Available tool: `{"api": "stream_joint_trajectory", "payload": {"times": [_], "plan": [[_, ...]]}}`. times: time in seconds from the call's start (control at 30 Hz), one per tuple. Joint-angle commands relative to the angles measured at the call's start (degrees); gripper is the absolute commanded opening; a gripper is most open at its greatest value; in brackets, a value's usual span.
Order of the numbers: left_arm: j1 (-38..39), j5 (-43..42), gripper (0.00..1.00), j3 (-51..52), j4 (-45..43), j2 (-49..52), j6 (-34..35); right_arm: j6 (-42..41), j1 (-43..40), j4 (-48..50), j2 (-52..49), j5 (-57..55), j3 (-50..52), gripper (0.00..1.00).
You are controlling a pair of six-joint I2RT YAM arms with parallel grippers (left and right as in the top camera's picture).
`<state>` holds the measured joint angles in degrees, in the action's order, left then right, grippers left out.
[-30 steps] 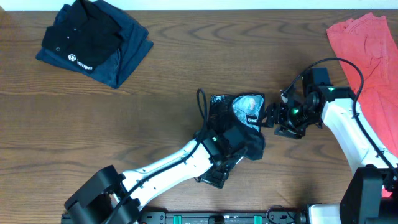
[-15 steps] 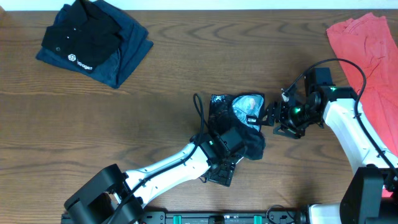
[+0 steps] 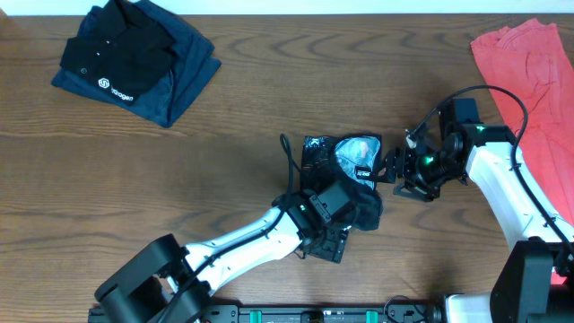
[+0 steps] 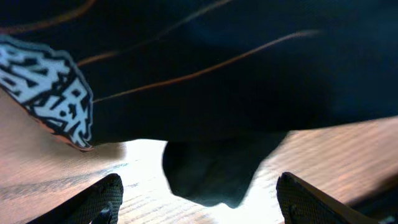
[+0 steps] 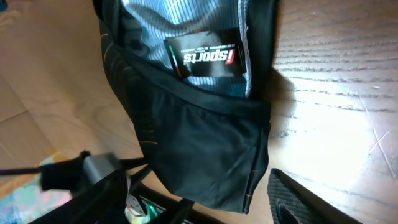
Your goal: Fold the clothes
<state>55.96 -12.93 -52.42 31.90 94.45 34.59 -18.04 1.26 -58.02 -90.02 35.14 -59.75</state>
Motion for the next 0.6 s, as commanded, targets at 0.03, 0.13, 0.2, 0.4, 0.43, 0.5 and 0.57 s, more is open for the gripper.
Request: {"api": "stream_joint_trajectory", "payload": {"times": [0.03, 0.13, 0.2, 0.4, 0.43, 0.5, 0.57], "plan": [[-2.05, 2.45, 0.81, 0.57, 0.11, 0.85, 0.66, -0.57, -0.22, -0.44, -0.42, 1.36, 0.31, 0.7], [-3.45, 4.33, 0.8, 0.57, -0.13, 0.85, 0.2, -0.57, -0.22, -0.68, -0.42, 1.55, 0.31, 0.69], [-4.31, 6.25, 0.8, 0.57, -0.5, 0.85, -0.04, -0.57, -0.2, -0.92, -0.42, 2.03, 0.31, 0.69], [-5.66, 10.71, 0.79, 0.57, -2.51, 0.85, 0.02, -0.31, 0.17, -2.93, -0.42, 2.84, 0.31, 0.68], [-5.86, 11.85, 0.79, 0.55, -2.93, 0.85, 0.04, -0.11, 0.28, -3.34, -0.42, 2.84, 0.31, 0.68], [-6.32, 14.01, 0.8, 0.55, -3.72, 0.85, 0.26, -0.13, 0.39, -4.13, -0.42, 2.84, 0.31, 0.67], [-6.71, 15.5, 0.79, 0.5, -4.24, 0.85, 0.28, -0.11, 0.44, -4.59, -0.42, 2.82, 0.31, 0.67]]}}
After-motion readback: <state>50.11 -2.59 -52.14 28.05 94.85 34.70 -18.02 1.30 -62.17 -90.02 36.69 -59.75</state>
